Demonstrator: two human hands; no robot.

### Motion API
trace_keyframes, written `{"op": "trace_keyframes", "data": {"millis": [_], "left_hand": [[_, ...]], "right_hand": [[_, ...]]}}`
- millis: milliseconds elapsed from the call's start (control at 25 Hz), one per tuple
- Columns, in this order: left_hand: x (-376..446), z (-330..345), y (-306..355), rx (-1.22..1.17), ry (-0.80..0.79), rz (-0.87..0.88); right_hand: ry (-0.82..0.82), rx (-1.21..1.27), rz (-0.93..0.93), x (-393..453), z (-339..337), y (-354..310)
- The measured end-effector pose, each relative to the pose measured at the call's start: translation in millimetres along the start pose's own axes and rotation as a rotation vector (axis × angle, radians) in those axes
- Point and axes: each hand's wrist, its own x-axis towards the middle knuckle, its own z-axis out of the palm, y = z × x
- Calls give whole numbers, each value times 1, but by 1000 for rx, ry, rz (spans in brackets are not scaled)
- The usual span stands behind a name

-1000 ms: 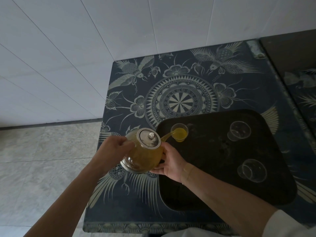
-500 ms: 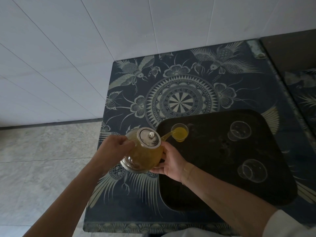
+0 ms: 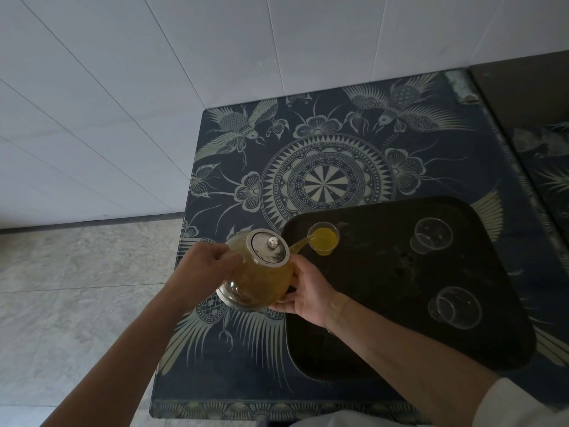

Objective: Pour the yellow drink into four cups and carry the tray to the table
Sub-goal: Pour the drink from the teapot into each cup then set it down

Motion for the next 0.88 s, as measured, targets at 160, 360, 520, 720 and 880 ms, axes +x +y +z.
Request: {"op": "trace_keyframes", "data": {"millis": [160, 360, 520, 720, 880], "left_hand": [[1, -1, 0, -12, -7, -12], [2, -1, 0, -16, -18, -28], [2, 0, 1, -14, -14, -12], [3, 0, -2, -8, -18, 5], [5, 0, -3, -10, -14, 1]], "right_hand": [[-9, 7, 1, 0, 0, 0], [-11, 12, 4, 0, 1, 0], [-8, 9, 9, -1, 0, -1], [1, 11, 9, 0, 0, -1], [3, 17, 8, 0, 0, -2]]}}
